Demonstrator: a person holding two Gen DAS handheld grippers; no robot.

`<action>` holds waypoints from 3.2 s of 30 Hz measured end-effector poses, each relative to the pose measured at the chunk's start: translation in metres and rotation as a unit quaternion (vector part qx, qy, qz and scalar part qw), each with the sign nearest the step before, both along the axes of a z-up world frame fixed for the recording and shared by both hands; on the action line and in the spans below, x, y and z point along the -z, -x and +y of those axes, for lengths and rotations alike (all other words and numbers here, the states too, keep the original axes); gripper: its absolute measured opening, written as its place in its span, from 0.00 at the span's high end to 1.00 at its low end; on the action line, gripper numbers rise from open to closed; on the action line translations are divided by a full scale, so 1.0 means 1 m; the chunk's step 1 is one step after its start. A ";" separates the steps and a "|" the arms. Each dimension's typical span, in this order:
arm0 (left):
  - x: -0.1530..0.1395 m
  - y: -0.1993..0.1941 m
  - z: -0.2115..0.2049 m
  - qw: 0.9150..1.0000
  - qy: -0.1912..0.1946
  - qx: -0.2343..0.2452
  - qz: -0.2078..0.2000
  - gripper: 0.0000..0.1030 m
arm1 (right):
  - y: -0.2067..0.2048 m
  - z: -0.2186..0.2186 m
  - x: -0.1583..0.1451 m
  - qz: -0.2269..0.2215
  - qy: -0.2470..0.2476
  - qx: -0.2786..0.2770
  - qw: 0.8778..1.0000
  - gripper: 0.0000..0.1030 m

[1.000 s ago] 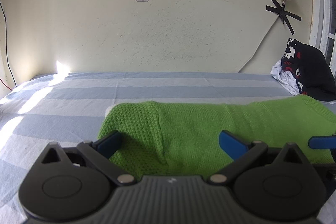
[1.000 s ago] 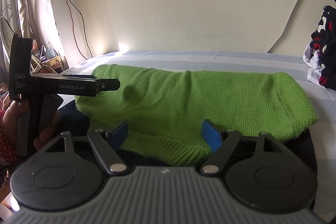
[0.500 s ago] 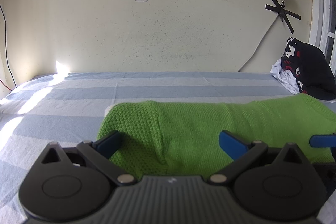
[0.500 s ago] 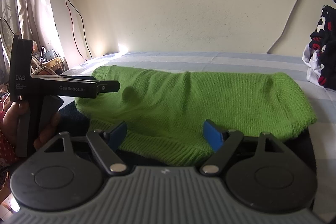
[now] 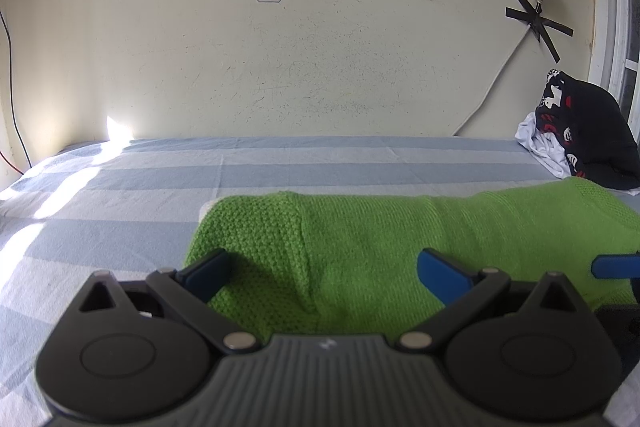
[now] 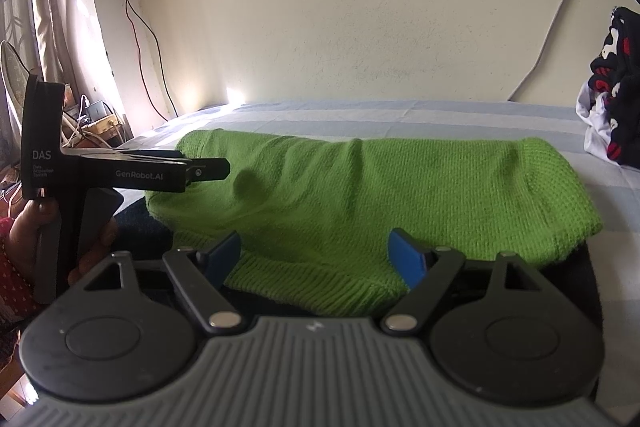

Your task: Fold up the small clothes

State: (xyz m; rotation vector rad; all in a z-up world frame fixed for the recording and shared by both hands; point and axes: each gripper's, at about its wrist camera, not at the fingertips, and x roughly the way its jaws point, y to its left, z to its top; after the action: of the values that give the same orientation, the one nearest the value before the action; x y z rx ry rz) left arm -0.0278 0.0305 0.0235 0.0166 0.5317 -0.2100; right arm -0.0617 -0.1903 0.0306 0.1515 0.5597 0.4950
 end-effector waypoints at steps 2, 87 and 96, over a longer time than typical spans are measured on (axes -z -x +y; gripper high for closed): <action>0.000 0.000 0.000 1.000 -0.001 0.000 0.000 0.00 | 0.000 -0.001 0.000 0.001 -0.004 0.000 1.000 0.19; -0.003 -0.001 0.056 0.993 0.069 -0.093 0.009 0.33 | -0.104 0.139 -0.029 -0.007 0.104 -0.038 0.994 0.60; 0.000 0.011 0.049 0.993 0.038 -0.113 -0.013 0.16 | -0.087 0.142 -0.032 -0.042 0.107 -0.025 0.993 0.55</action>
State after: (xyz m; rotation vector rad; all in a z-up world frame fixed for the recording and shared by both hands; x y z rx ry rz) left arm -0.0384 0.0793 0.0234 -0.1145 0.4941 -0.0096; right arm 0.0252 -0.0485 0.0625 -0.0885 0.5312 0.4839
